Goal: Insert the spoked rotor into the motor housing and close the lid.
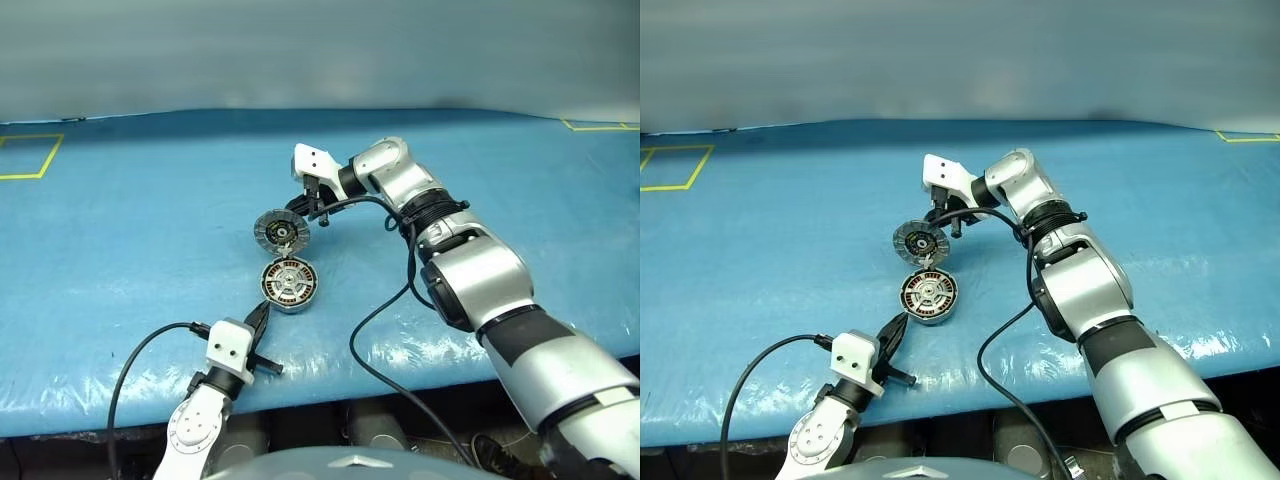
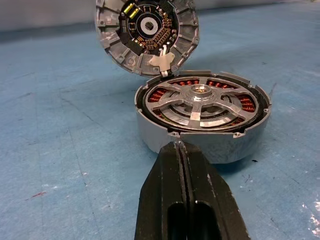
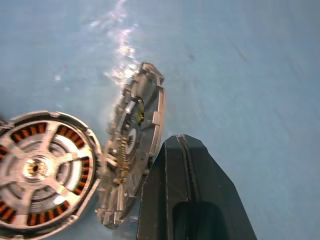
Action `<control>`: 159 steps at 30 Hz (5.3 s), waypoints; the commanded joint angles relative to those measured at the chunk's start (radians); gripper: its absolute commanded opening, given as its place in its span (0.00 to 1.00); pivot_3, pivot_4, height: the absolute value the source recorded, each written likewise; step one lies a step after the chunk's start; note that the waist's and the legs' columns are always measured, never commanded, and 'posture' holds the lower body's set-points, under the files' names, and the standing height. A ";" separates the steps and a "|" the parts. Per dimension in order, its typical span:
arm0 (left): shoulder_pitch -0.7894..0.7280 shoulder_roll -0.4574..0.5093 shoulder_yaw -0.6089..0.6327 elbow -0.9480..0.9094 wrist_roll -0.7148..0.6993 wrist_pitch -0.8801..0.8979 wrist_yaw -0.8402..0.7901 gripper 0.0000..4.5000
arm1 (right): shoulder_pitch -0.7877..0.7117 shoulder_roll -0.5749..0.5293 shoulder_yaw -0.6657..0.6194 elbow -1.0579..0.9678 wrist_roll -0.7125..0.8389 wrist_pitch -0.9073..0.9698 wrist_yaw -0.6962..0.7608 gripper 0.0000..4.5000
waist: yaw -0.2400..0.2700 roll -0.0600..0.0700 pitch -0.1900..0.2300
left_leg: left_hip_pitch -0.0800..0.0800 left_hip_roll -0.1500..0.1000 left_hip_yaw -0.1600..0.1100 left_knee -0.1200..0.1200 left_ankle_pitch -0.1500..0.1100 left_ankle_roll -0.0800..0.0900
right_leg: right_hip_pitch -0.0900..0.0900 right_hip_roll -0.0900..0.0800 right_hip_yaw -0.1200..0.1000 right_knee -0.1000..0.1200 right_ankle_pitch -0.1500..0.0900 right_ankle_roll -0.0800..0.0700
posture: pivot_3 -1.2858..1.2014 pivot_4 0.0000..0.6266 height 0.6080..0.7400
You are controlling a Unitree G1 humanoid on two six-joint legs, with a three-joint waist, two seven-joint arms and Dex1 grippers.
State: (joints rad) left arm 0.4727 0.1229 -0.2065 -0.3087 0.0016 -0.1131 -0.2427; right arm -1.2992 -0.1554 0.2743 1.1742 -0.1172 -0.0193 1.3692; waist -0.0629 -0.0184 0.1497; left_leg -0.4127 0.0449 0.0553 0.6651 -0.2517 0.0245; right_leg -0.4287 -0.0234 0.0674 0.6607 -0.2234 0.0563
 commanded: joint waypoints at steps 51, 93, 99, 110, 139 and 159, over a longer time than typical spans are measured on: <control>-0.011 0.091 0.045 -0.010 -0.146 -0.008 -0.138 0.00 | 1.086 0.029 0.163 -1.421 0.092 0.546 -0.906 1.00 | 0.024 -0.003 -0.002 | 0.000 0.000 -0.003 0.003 0.001 -0.002 | 0.001 0.000 0.001 0.000 -0.005 -0.003 | 0.52 0.24 1.00; -0.007 0.074 0.016 0.015 -0.159 -0.001 -0.157 0.00 | 1.028 -0.038 0.146 -1.418 0.198 0.653 -0.844 0.67 | 0.025 -0.004 -0.002 | 0.000 -0.001 -0.003 0.003 0.001 -0.002 | 0.001 -0.001 0.001 -0.001 -0.005 -0.003 | 0.52 0.24 1.00; -0.007 0.078 0.015 0.015 -0.159 0.000 -0.160 0.00 | 1.070 -0.034 0.177 -1.403 0.182 0.604 -0.847 0.67 | 0.024 -0.004 -0.003 | 0.000 0.000 -0.003 0.003 0.001 -0.002 | 0.001 -0.001 0.001 0.000 -0.005 -0.002 | 0.52 0.24 1.00; -0.015 0.076 0.010 0.021 -0.157 0.003 -0.159 0.00 | 1.018 -0.054 0.154 -1.365 0.194 0.627 -0.810 0.67 | 0.023 -0.004 -0.003 | 0.001 0.000 -0.003 0.002 0.001 -0.002 | 0.001 0.000 0.001 -0.001 -0.005 -0.002 | 0.52 0.24 1.00; -0.028 0.085 0.002 0.016 -0.149 0.023 -0.152 0.00 | 0.925 -0.125 0.166 -1.238 0.137 0.433 -0.736 0.67 | 0.025 -0.004 -0.003 | 0.002 0.000 -0.003 0.003 0.002 -0.002 | 0.002 0.000 0.001 0.000 -0.005 -0.002 | 0.52 0.24 1.00; -0.031 0.097 0.004 0.016 -0.153 0.034 -0.158 0.00 | 0.932 -0.082 0.107 -1.242 0.235 0.491 -0.684 0.67 | 0.026 -0.004 -0.003 | 0.000 -0.001 -0.003 0.002 0.002 -0.002 | 0.001 0.000 0.001 -0.001 -0.004 -0.005 | 0.52 0.24 1.00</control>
State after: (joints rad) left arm 0.4405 0.2196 -0.1979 -0.2774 -0.1546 -0.0736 -0.3970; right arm -0.3738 -0.2406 0.3825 -0.0595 0.1230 0.4866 0.6919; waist -0.0374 -0.0225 0.1471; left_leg -0.4125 0.0442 0.0524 0.6667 -0.2502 0.0229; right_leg -0.4280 -0.0239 0.0682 0.6600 -0.2270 0.0514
